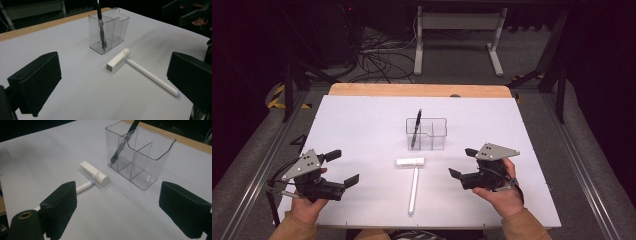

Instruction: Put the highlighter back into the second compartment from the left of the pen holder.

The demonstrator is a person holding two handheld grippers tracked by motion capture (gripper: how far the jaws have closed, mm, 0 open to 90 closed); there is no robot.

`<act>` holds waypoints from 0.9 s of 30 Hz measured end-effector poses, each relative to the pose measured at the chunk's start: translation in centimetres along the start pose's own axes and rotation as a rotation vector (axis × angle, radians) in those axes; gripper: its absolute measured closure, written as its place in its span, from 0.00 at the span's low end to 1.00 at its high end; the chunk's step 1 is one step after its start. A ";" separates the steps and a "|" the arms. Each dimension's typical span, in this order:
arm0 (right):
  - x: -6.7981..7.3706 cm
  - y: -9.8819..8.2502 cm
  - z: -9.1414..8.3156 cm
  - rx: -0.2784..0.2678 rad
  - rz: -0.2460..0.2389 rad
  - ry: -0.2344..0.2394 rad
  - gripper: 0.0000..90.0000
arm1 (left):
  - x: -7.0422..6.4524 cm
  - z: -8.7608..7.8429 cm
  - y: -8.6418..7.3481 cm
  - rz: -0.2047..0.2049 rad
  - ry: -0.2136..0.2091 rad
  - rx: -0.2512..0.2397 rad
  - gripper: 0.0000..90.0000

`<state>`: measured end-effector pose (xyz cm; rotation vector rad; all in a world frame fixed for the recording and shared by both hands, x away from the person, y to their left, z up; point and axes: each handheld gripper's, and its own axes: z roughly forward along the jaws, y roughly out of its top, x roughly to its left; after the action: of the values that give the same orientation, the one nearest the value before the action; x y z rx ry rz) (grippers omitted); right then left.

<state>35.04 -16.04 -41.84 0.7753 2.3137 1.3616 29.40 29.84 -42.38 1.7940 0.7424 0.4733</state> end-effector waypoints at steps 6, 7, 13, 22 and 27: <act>-0.1 0.2 0.3 0.019 0.020 0.002 0.18 | 0.0 0.0 -0.1 -0.006 0.000 -0.002 0.00; -0.1 0.2 0.4 0.029 0.021 -0.003 0.18 | 0.1 0.0 -0.1 -0.006 0.001 -0.001 0.00; 0.2 0.8 0.8 0.076 0.007 0.004 0.17 | 0.4 0.0 -0.4 -0.025 0.008 -0.003 0.00; 0.8 1.9 2.0 0.119 0.037 0.002 0.24 | 0.1 -0.2 -0.5 -0.026 0.013 0.003 0.00; 1.3 2.8 2.7 0.151 0.057 0.007 0.25 | 0.1 -0.4 -0.6 -0.024 0.018 -0.001 0.00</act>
<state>36.25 -12.28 -40.65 0.8896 2.4396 1.2246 29.10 30.34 -42.83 1.7802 0.7746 0.4744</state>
